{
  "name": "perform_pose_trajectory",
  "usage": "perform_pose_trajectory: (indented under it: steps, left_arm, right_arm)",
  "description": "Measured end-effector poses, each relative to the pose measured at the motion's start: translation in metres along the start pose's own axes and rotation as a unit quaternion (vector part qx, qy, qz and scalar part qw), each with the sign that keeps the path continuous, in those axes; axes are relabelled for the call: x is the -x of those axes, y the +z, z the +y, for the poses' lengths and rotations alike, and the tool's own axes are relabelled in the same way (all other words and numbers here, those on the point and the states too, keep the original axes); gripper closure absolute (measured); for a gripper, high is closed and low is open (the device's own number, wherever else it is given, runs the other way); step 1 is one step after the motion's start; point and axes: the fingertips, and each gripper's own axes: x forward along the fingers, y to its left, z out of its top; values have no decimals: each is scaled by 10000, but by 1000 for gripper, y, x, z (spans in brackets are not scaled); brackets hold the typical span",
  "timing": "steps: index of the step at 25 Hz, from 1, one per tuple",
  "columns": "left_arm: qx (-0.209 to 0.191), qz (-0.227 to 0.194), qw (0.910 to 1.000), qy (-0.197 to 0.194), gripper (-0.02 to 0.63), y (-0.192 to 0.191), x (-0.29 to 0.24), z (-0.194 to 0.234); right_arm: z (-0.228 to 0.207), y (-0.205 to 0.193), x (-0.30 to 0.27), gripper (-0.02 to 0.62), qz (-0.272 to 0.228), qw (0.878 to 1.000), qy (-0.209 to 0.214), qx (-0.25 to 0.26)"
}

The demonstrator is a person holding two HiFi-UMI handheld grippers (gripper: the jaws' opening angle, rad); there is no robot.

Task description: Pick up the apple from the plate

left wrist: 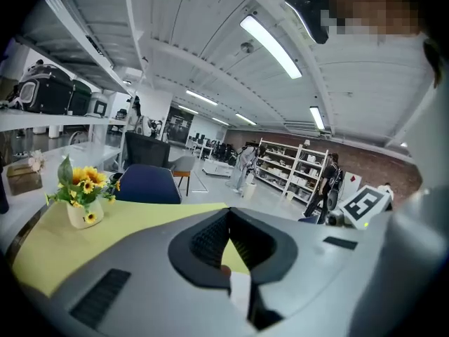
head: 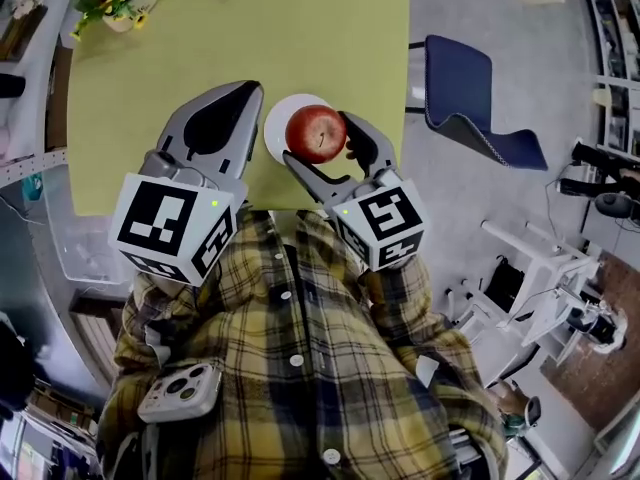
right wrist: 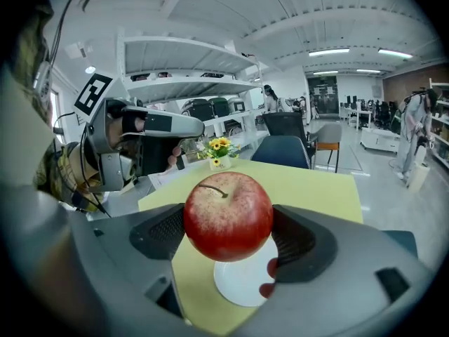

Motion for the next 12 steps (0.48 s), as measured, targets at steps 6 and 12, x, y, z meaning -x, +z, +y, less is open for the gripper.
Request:
perform_pose_trajectory:
  steps: [6,12]
  left_arm:
    - [-75,-92,9999,-21,598,16,9,-9]
    - [-72,-145,9998,-129,598,23,9,-15]
  right_arm:
    - [15,31,20,216,-392,9987,277,-164]
    - [18,44,32,216,-399,9987,270,155]
